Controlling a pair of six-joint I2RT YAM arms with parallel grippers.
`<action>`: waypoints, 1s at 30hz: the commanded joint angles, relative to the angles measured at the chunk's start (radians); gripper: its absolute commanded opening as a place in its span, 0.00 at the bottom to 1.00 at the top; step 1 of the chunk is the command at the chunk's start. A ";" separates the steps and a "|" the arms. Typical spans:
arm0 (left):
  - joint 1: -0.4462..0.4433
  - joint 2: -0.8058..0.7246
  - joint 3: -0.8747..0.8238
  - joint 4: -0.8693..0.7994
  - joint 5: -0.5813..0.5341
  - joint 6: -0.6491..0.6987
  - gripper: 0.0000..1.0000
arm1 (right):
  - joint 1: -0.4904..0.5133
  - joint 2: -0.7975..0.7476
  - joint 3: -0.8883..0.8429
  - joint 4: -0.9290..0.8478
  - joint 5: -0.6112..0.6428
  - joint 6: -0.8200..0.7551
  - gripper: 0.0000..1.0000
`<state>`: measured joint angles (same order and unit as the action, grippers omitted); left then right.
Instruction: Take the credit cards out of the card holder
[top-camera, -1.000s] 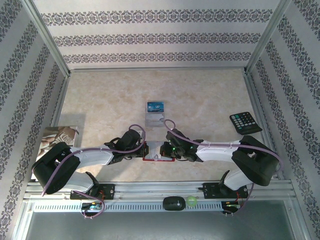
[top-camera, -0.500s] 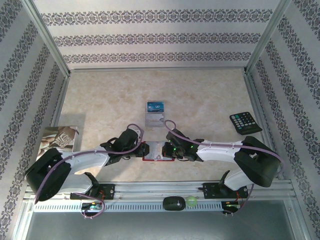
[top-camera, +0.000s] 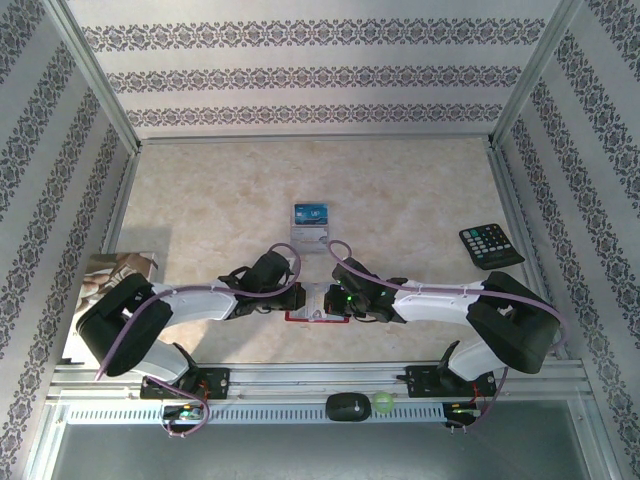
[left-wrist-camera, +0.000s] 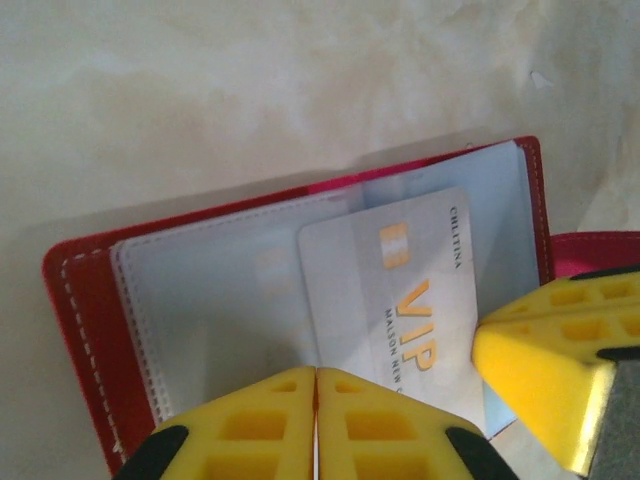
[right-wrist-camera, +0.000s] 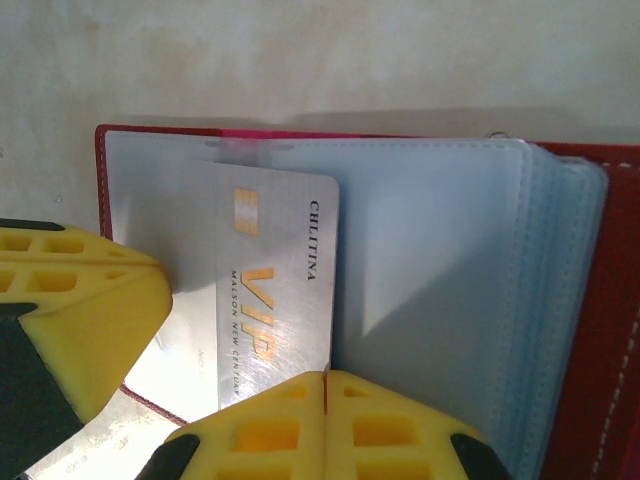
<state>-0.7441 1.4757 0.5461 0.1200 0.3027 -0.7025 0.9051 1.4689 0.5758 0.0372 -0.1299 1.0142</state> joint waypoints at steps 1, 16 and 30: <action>0.007 0.019 0.018 -0.027 -0.012 0.029 0.08 | -0.004 0.013 0.019 0.012 -0.004 -0.029 0.08; 0.007 0.067 0.030 -0.059 -0.002 0.048 0.04 | -0.038 0.070 0.030 0.031 -0.045 -0.020 0.30; 0.011 0.071 0.029 -0.063 -0.004 0.054 0.02 | -0.060 -0.101 -0.008 -0.072 0.025 -0.067 0.03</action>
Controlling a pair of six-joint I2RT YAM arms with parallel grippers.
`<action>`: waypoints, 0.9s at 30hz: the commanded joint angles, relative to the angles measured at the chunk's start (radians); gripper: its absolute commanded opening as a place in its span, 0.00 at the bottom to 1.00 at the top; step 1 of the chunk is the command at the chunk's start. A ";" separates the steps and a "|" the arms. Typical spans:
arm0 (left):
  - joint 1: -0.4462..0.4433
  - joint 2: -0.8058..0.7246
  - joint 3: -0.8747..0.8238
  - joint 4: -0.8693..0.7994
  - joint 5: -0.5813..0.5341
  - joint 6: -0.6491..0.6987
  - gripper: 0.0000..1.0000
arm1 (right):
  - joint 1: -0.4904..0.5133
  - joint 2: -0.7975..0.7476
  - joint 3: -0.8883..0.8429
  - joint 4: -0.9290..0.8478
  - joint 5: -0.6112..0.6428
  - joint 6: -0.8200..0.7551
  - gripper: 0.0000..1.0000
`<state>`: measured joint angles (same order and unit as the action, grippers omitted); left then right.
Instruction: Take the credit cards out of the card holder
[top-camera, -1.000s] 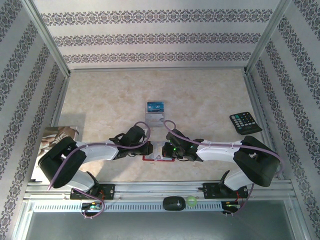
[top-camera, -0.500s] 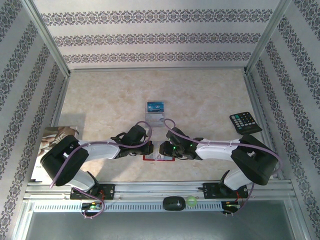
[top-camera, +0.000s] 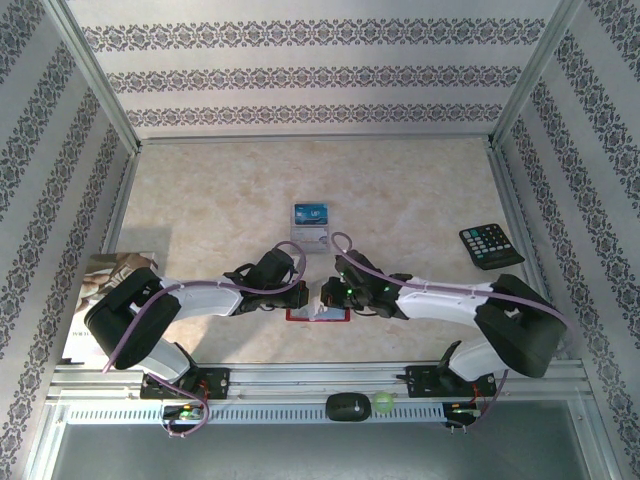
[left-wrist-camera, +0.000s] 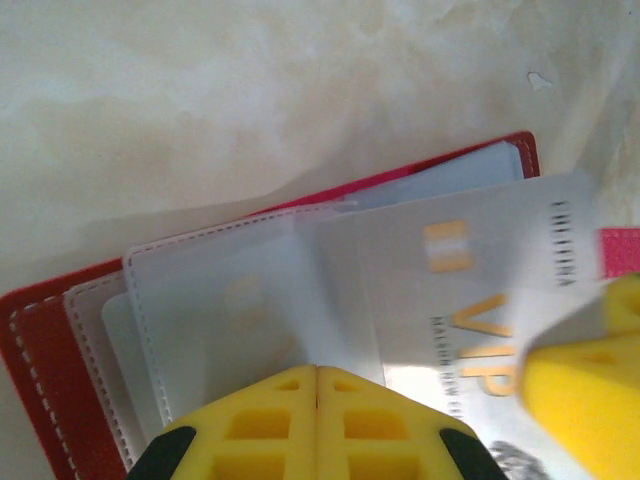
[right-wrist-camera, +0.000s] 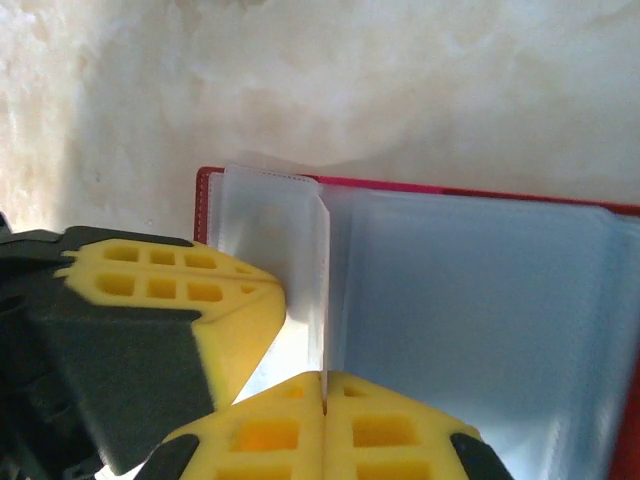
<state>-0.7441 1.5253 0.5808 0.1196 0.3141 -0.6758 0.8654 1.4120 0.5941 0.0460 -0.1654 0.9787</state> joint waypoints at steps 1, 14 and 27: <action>0.011 0.024 -0.003 -0.062 -0.014 0.028 0.02 | -0.031 -0.068 -0.036 -0.092 0.061 -0.039 0.02; 0.052 -0.235 0.035 -0.155 -0.055 0.039 0.46 | -0.156 -0.224 0.212 -0.343 0.040 -0.574 0.00; 0.130 -0.607 -0.062 -0.397 -0.167 -0.009 1.00 | -0.205 0.190 0.710 -0.563 -0.025 -1.244 0.00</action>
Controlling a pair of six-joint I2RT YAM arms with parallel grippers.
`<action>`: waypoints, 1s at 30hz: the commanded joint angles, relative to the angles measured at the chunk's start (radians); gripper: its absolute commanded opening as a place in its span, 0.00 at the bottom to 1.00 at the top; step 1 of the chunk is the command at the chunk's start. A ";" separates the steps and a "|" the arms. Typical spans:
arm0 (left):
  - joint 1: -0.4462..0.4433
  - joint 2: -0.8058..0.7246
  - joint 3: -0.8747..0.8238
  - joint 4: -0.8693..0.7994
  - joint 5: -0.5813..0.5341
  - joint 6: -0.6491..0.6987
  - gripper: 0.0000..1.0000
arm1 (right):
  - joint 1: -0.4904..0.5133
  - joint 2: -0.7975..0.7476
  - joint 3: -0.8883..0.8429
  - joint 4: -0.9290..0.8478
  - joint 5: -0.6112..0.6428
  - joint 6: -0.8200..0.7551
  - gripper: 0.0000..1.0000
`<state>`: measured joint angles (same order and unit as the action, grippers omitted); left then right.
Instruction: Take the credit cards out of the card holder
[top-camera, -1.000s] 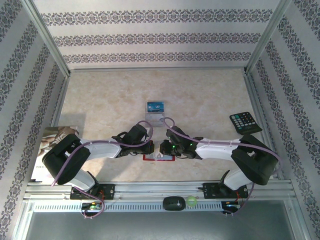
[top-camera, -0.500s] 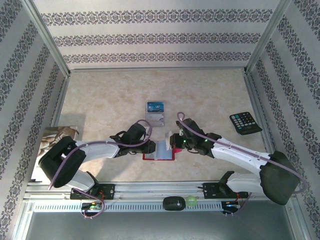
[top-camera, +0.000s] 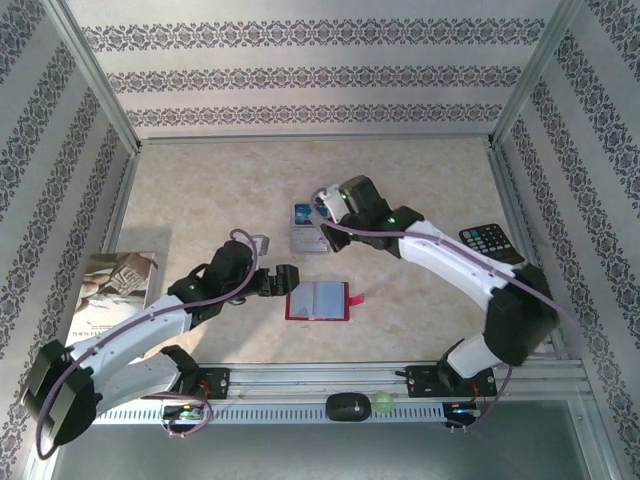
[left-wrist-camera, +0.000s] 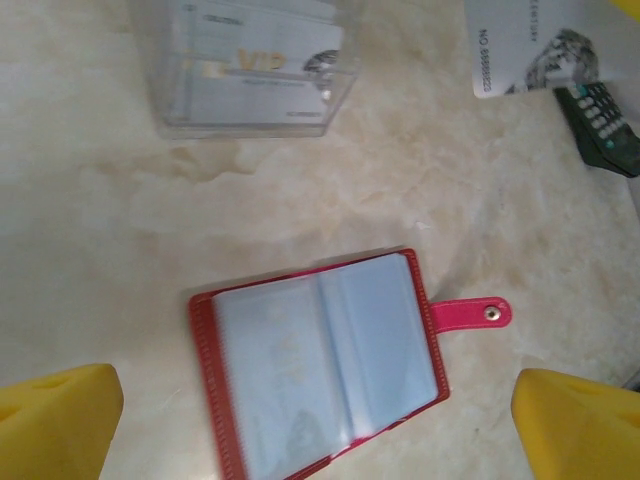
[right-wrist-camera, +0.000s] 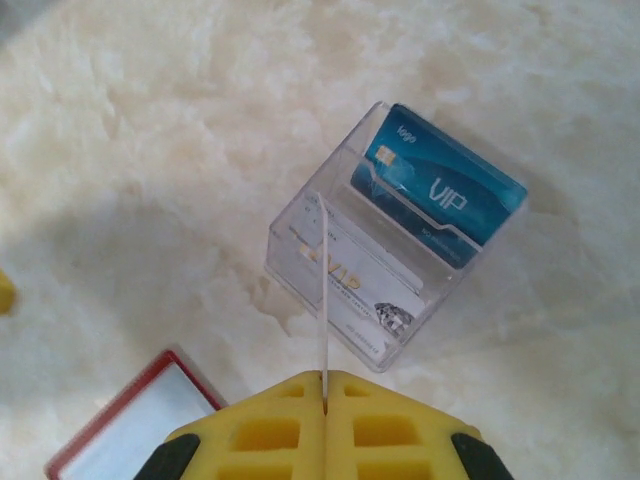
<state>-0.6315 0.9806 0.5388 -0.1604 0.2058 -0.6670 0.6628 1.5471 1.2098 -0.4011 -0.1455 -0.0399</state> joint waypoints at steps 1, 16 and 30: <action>0.023 -0.096 -0.025 -0.139 -0.078 -0.019 1.00 | -0.002 0.086 0.135 -0.147 -0.054 -0.270 0.00; 0.115 -0.173 -0.024 -0.268 -0.095 0.000 1.00 | -0.007 0.382 0.450 -0.390 -0.025 -0.606 0.00; 0.183 -0.059 -0.019 -0.239 -0.054 -0.007 1.00 | -0.031 0.478 0.514 -0.399 -0.022 -0.727 0.00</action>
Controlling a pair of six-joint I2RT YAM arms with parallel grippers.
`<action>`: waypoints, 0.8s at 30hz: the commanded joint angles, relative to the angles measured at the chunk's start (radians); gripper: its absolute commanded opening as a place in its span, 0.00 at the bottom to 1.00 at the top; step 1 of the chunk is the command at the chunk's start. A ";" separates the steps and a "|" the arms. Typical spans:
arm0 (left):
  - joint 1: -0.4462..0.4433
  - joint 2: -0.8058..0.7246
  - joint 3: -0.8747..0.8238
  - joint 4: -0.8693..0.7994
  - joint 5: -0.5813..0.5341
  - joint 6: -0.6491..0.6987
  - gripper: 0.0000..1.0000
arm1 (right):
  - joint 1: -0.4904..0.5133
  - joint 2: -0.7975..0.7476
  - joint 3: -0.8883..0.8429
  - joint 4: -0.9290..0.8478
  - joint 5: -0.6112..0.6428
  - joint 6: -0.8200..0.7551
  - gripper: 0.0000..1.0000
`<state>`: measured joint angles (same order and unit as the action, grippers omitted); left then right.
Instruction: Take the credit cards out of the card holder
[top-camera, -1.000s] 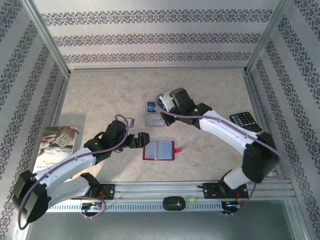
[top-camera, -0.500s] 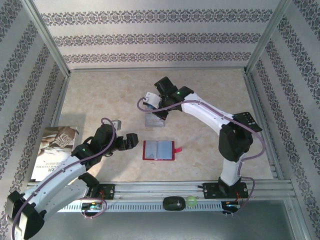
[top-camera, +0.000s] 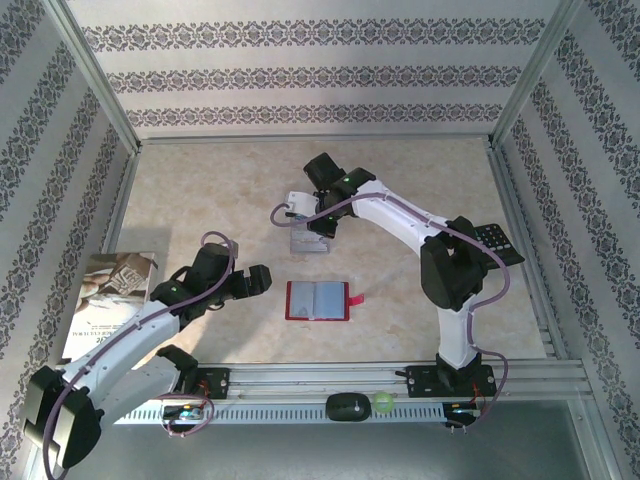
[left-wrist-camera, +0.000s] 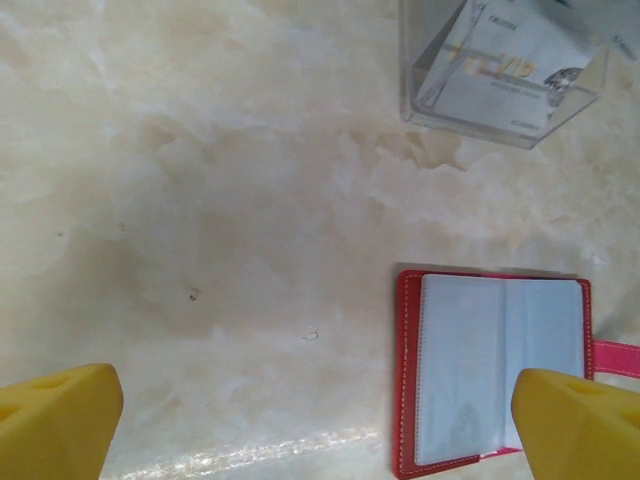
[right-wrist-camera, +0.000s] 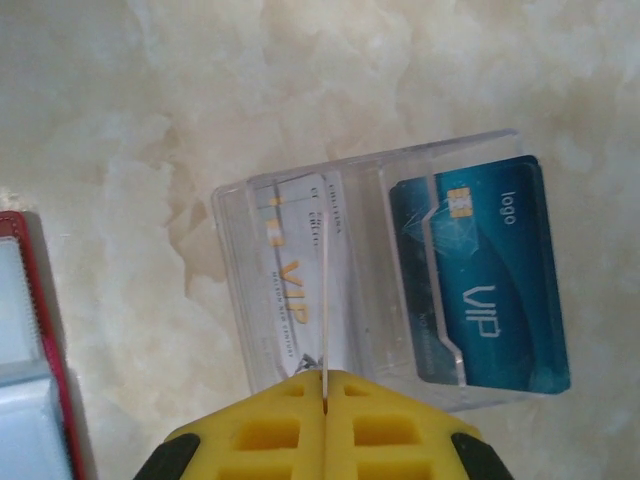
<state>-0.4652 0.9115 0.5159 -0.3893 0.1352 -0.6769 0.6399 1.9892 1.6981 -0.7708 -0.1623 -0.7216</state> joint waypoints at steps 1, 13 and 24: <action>0.017 0.017 0.006 -0.008 0.018 0.002 1.00 | -0.009 0.044 0.031 -0.033 -0.003 -0.051 0.00; 0.039 0.057 0.008 0.006 0.030 0.003 1.00 | -0.014 0.093 0.067 -0.069 -0.034 -0.081 0.00; 0.045 0.043 -0.010 0.032 0.061 -0.009 1.00 | -0.013 0.081 0.060 0.050 0.018 0.002 0.27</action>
<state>-0.4339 0.9676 0.5163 -0.3874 0.1768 -0.6773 0.6319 2.0956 1.7626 -0.7948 -0.1627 -0.7574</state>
